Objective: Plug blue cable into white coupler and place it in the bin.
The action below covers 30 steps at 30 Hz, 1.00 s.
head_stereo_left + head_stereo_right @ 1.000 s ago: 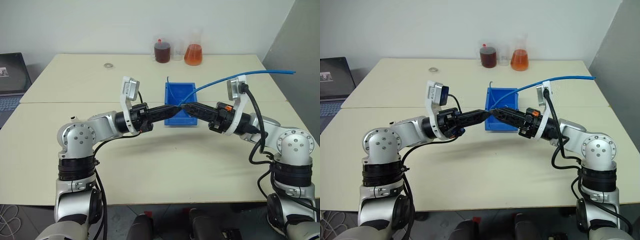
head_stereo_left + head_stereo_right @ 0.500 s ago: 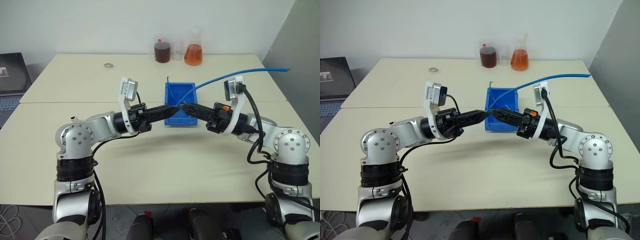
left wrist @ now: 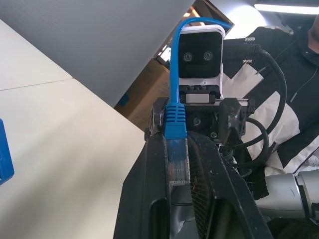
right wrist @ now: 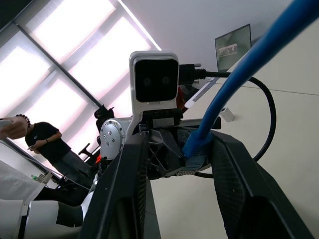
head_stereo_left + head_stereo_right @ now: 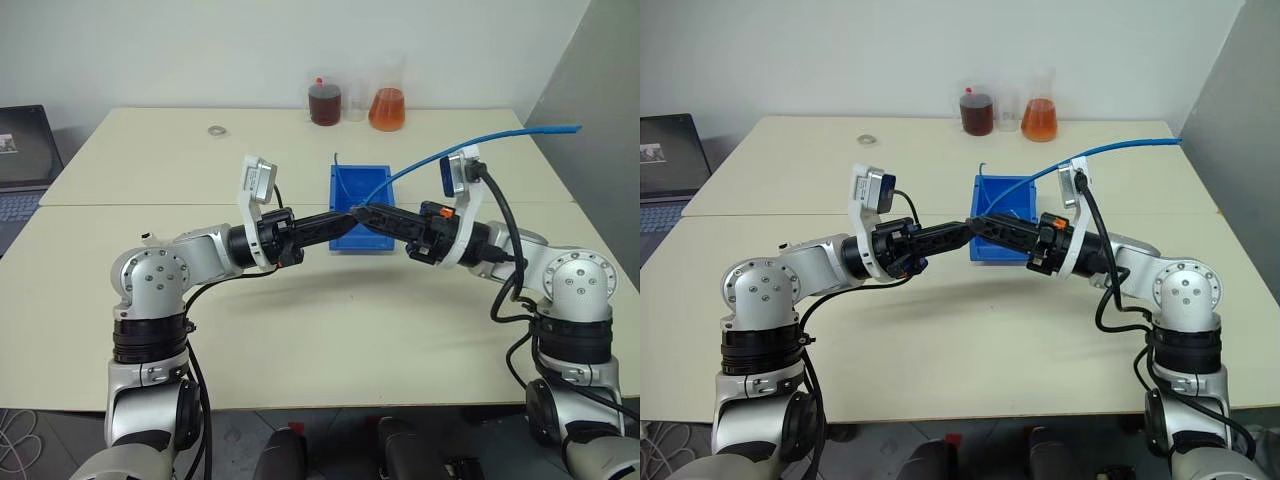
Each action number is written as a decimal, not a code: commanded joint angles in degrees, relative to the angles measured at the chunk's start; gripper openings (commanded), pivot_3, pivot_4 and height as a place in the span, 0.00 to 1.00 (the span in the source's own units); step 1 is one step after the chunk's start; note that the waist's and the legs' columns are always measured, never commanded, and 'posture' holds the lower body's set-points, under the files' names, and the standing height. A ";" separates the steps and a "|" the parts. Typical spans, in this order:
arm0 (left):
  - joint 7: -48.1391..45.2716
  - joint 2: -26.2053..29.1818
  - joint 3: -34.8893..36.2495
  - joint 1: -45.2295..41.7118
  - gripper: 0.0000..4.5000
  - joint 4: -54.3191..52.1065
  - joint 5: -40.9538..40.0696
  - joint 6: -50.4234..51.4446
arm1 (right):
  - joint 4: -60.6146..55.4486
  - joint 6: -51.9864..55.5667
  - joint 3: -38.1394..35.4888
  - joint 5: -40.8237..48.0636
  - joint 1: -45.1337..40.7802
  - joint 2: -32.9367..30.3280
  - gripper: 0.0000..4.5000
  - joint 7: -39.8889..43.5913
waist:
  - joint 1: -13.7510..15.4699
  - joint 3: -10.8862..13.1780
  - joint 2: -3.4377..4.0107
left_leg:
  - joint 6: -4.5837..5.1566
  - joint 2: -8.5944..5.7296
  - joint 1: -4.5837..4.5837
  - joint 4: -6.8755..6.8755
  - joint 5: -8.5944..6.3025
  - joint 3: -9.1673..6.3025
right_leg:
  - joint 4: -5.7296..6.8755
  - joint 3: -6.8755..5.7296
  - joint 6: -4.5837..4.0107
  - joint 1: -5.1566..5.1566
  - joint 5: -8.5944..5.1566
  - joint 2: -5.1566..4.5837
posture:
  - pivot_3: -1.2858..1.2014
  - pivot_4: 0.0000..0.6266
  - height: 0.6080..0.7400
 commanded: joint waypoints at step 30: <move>0.96 6.92 6.90 11.49 0.80 -9.54 -6.45 -0.73 | 2.31 0.03 0.23 -2.40 -4.13 -2.71 0.02 5.14 | -0.26 0.00 0.01 | 0.00 0.05 -0.01 -0.06 -0.01 0.04 | -0.11 0.03 0.02 -0.04 -0.01 0.00 | 0.52 0.24 1.00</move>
